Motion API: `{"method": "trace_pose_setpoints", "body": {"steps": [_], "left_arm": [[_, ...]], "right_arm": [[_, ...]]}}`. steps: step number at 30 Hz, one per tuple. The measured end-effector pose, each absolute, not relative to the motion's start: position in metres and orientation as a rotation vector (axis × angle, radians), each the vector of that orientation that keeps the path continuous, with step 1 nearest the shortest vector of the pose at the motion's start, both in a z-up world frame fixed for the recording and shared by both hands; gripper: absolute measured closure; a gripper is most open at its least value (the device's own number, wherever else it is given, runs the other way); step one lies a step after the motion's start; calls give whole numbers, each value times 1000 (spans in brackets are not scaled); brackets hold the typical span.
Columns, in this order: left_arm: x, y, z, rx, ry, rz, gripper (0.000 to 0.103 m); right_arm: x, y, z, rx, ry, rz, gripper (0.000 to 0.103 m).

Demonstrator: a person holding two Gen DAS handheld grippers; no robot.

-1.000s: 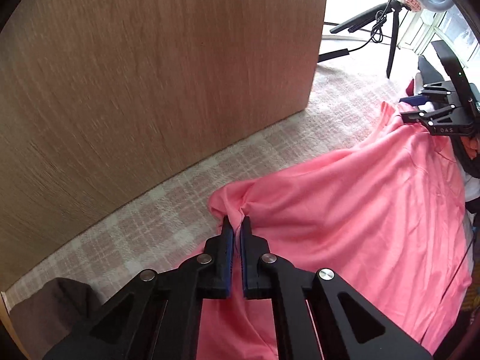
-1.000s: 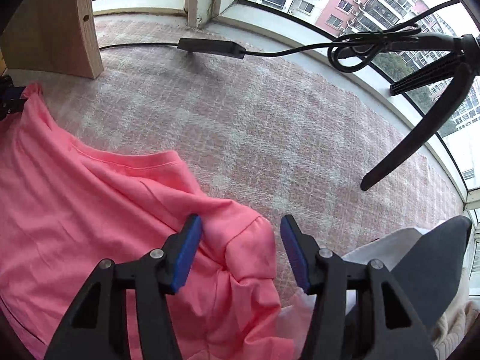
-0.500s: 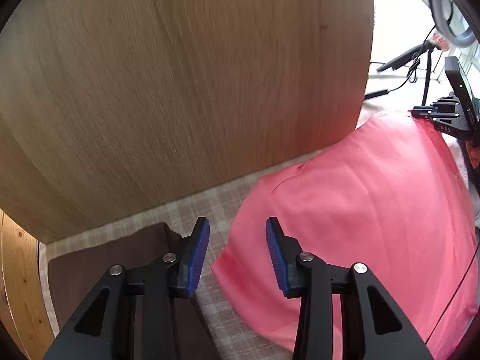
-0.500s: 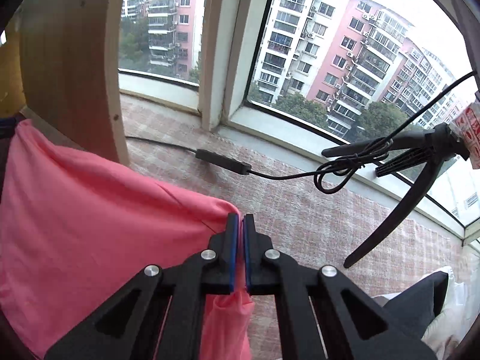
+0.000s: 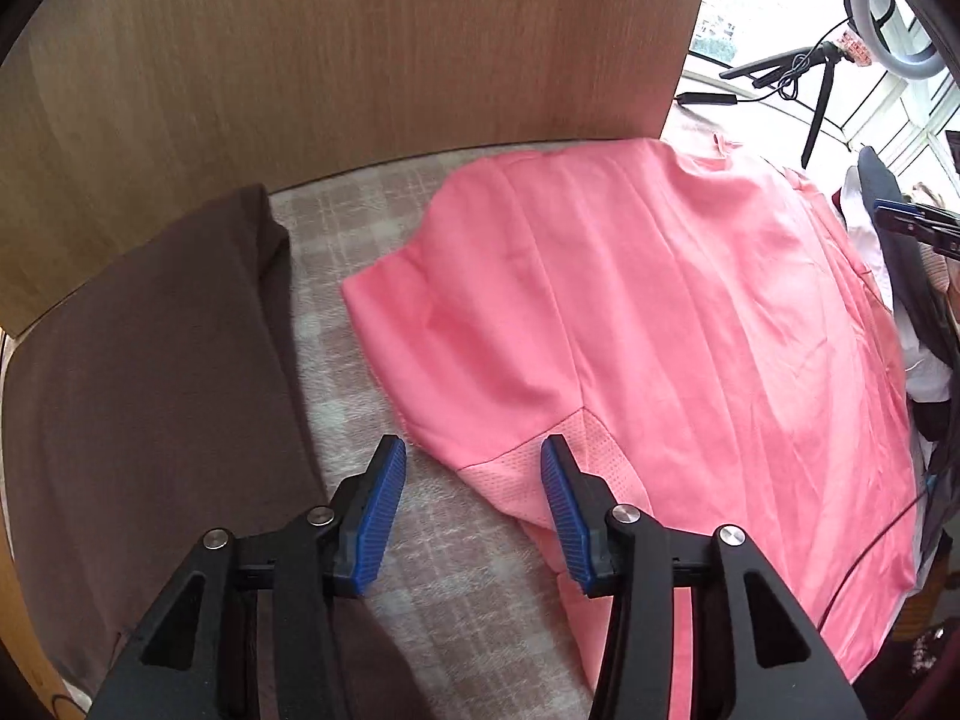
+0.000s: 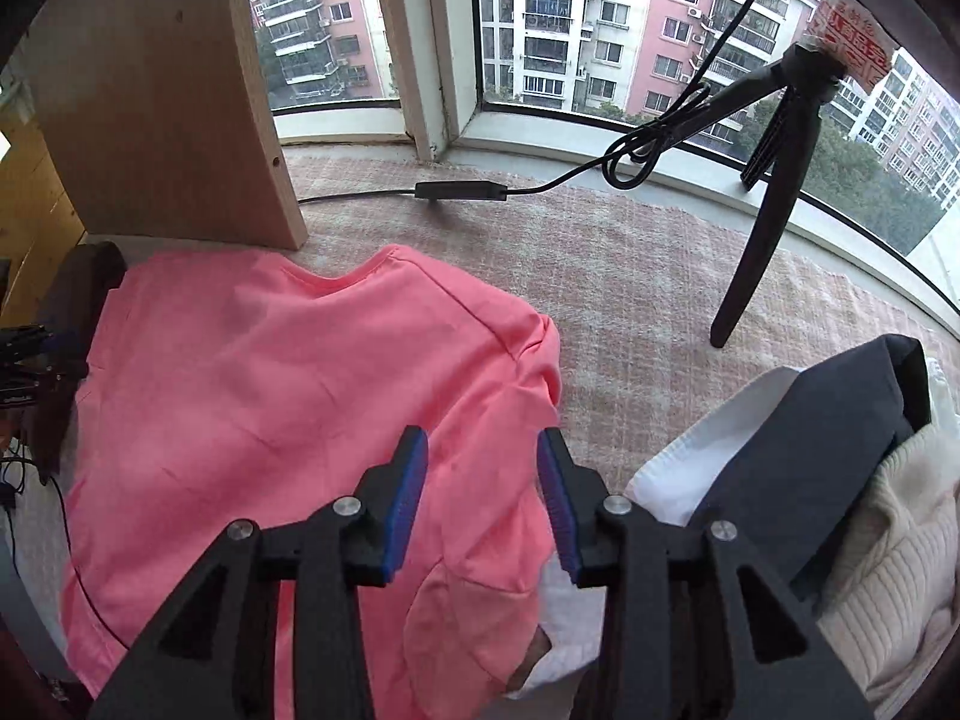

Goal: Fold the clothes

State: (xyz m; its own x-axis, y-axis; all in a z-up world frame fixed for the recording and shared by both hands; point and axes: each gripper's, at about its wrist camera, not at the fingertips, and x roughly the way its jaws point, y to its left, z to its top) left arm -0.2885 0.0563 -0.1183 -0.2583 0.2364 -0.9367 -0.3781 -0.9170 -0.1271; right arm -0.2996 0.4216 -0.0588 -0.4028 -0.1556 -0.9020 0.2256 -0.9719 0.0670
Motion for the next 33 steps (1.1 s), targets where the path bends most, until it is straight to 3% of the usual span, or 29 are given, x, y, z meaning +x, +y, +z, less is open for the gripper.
{"method": "trace_pose_setpoints", "body": {"steps": [1,2,3,5,6,10,13,15,19,21,22,26,33], "left_arm": [[-289,61,-121,-1620,160,2214,75],[-287,65,-119,-1604,126,2183,75],[-281,66,-109,-1538,101,2177,75],[-271,61,-90,-1417,68,2219,61],[-271,53,-87,-1420,65,2250,60],[-273,25,-84,-1462,66,2350,64],[-270,26,-96,-1505,209,2337,74],[-266,31,-105,-1508,296,2303,74],[-270,57,-112,-1495,217,2201,75],[-269,70,-99,-1420,129,2132,75],[-266,76,-90,-1363,101,2100,70],[-257,74,-76,-1312,292,2181,68],[-262,54,-118,-1459,321,2152,68]], "right_arm": [[-291,419,-56,1551,73,-2445,66],[-281,417,-54,1543,61,-2429,66],[-271,413,-55,1545,89,-2422,66],[-253,406,-57,1557,169,-2415,66],[-244,405,-58,1557,193,-2414,66],[-229,396,-60,1553,156,-2377,66],[-229,381,-63,1548,124,-2341,66],[-229,371,-65,1544,103,-2318,66],[-239,342,-66,1517,123,-2276,66],[-243,335,-67,1513,111,-2259,66],[-245,331,-68,1511,104,-2251,66],[-246,329,-73,1528,131,-2244,66],[-244,353,-85,1577,42,-2249,66]]}}
